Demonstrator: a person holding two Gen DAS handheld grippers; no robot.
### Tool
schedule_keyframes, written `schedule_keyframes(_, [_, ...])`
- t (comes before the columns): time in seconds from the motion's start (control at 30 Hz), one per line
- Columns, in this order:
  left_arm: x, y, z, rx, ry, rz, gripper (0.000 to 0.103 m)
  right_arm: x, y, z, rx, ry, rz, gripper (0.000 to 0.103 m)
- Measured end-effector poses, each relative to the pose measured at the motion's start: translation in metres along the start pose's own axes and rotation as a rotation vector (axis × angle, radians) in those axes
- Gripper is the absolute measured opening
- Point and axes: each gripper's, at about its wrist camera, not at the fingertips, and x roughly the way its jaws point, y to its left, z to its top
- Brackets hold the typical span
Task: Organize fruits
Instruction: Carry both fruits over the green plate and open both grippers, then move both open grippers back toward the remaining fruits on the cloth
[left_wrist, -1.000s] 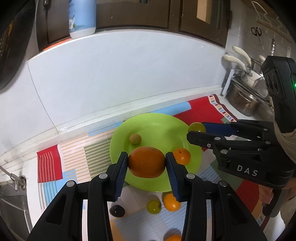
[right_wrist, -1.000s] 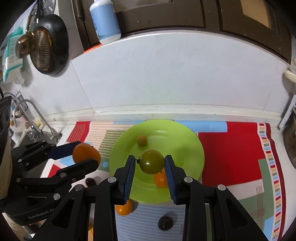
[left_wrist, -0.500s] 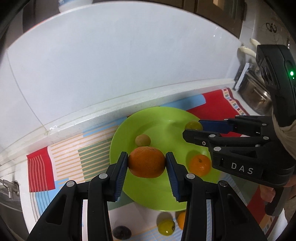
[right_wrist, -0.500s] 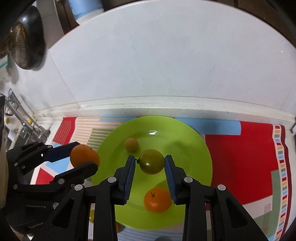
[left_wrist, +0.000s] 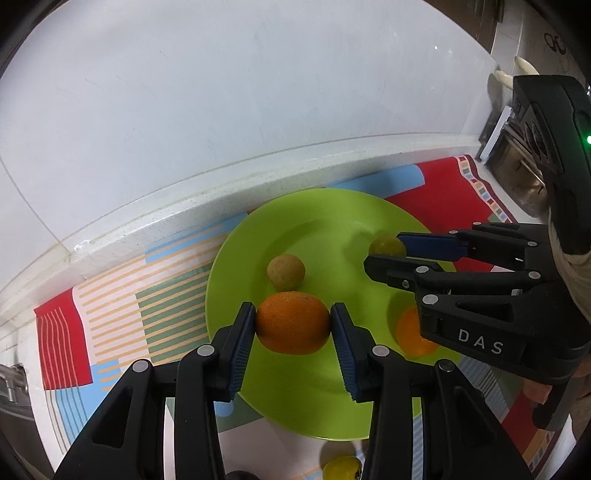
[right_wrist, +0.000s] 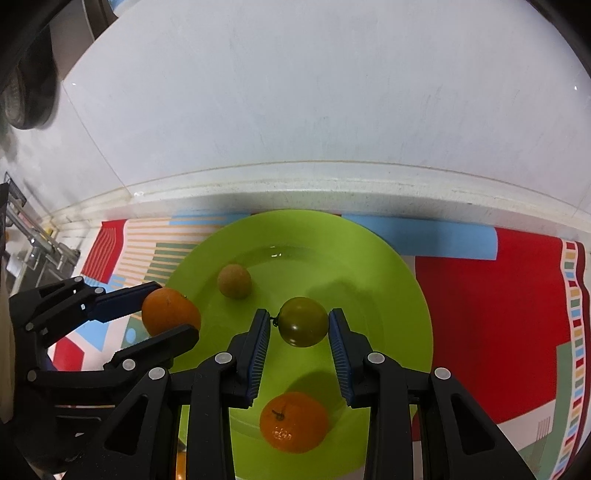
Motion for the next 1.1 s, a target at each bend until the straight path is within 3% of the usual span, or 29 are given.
schedule_keyframes(0.13, [0.002, -0.001, 0.001, 0.001, 0.016, 0.016, 0.044, 0.0, 0.001, 0.0, -0.001, 0.005, -0.02, 0.035])
schedule_keyframes(0.23, [-0.007, -0.002, 0.0, -0.002, -0.01, 0.038, 0.05, -0.005, 0.001, -0.001, -0.005, -0.008, -0.042, 0.043])
schedule_keyframes(0.3, [-0.015, -0.002, -0.002, -0.004, -0.021, 0.036, 0.051, -0.012, 0.001, -0.002, 0.0, -0.02, -0.055, 0.043])
schedule_keyframes(0.57, [-0.067, -0.003, -0.019, -0.015, -0.118, 0.044, 0.063, -0.061, 0.011, -0.018, -0.002, -0.114, -0.064, 0.044])
schedule_keyframes(0.67, [-0.091, -0.003, -0.028, -0.018, -0.161, 0.054, 0.067, -0.082, 0.02, -0.026, -0.01, -0.153, -0.058, 0.052])
schedule_keyframes(0.83, [-0.126, -0.007, -0.047, -0.003, -0.225, 0.092, 0.074, -0.116, 0.04, -0.044, -0.046, -0.216, -0.059, 0.053])
schedule_keyframes(0.93, [-0.143, -0.01, -0.059, -0.002, -0.253, 0.11, 0.078, -0.132, 0.048, -0.053, -0.049, -0.246, -0.057, 0.062])
schedule_keyframes(1.1, [-0.168, -0.012, -0.084, -0.005, -0.284, 0.132, 0.084, -0.155, 0.064, -0.075, -0.066, -0.284, -0.066, 0.062])
